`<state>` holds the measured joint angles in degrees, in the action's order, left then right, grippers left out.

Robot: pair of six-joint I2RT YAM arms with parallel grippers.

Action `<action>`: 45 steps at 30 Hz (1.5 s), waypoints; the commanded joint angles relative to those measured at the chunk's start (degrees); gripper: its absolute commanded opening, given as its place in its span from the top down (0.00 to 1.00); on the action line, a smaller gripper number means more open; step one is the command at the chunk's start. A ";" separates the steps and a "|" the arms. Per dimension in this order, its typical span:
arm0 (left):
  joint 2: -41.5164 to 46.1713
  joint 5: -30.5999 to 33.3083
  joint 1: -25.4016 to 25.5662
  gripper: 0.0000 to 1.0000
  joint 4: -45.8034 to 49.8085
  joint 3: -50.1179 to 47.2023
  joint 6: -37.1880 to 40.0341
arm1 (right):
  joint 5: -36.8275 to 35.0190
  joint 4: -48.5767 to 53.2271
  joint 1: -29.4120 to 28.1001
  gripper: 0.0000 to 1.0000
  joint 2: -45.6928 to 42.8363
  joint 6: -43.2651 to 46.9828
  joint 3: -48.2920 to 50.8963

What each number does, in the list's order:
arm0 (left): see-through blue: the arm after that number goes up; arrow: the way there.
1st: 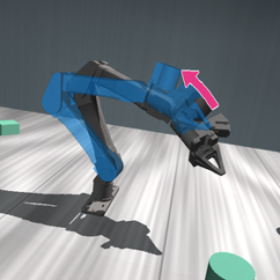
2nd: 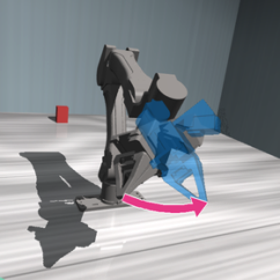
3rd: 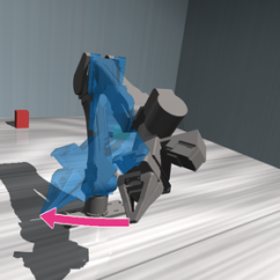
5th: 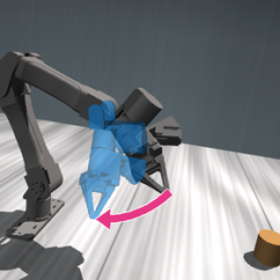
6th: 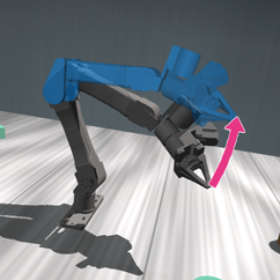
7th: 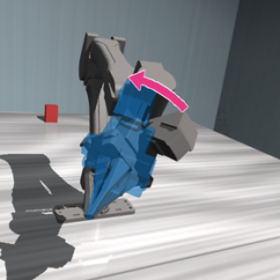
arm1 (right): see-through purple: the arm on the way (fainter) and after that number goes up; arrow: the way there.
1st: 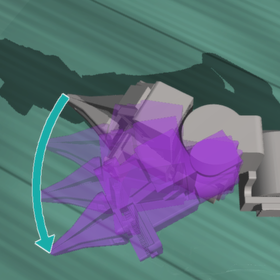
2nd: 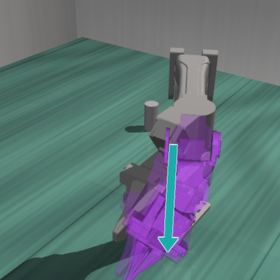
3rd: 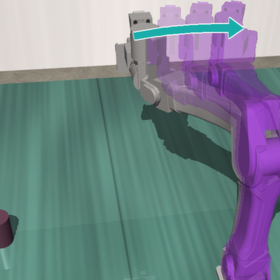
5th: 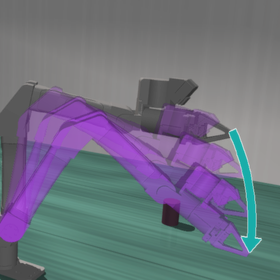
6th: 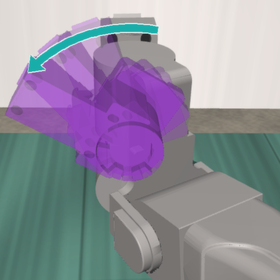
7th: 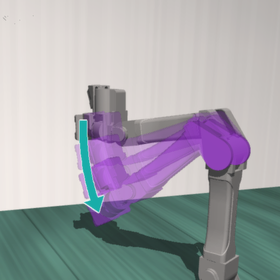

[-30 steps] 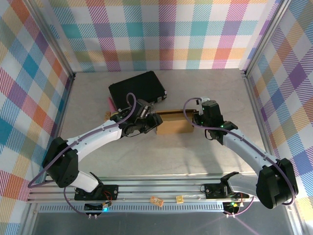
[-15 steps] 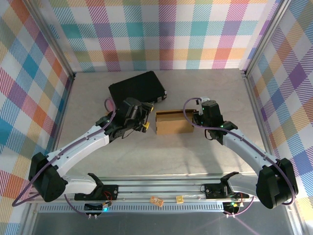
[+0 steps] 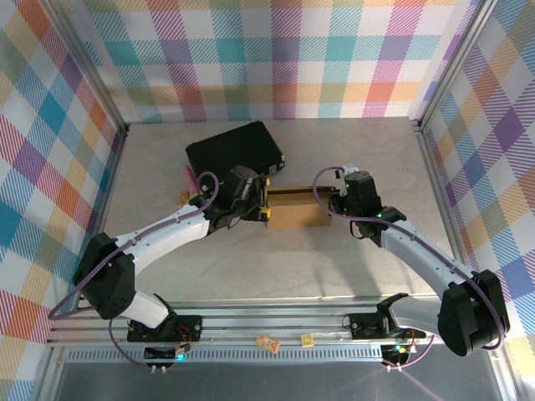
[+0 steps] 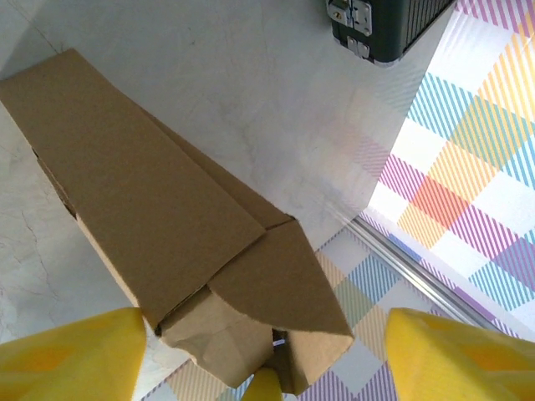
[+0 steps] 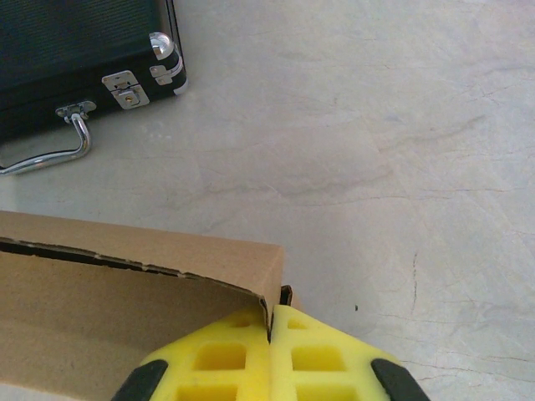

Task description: Fold the paper box

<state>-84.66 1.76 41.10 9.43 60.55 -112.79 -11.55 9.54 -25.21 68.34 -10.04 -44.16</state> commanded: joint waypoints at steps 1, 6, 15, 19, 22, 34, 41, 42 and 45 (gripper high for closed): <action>0.41 -0.10 -0.08 0.31 -3.08 -0.35 -3.48 | 0.21 5.93 -0.63 1.00 1.58 0.12 0.47; 0.40 -0.63 0.03 0.38 -4.85 -2.10 -3.50 | 0.13 6.04 -0.63 1.00 1.63 0.04 0.45; 0.63 -1.17 0.47 0.49 -6.96 -6.14 -3.67 | 0.04 6.06 -0.63 1.00 1.71 -0.06 0.38; 0.90 -1.48 0.45 0.56 -6.64 -6.81 -3.66 | -0.05 5.95 -0.63 1.00 1.84 -0.18 0.34; 0.97 -1.91 0.49 0.56 -5.89 -7.22 -3.66 | 0.04 5.83 -0.63 1.00 1.98 -0.24 0.21; 2.51 -2.67 1.14 0.65 -5.82 -11.51 -5.68 | 0.39 5.75 -0.63 1.00 1.98 0.77 0.35; 1.42 -6.28 0.84 0.52 -4.73 -11.83 -4.63 | 0.53 5.76 -0.63 1.00 1.98 1.15 0.26; 1.13 -6.17 0.78 0.51 -5.59 -12.26 -4.63 | 0.69 5.77 -0.63 1.00 1.93 1.30 0.28; 0.11 -5.89 0.39 0.50 -7.03 -12.18 -4.25 | 1.64 5.41 -0.63 1.00 1.63 2.42 0.58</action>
<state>-81.82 -2.09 41.87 -2.00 50.37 -112.84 -11.97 9.50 -25.32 68.82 -9.41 -44.42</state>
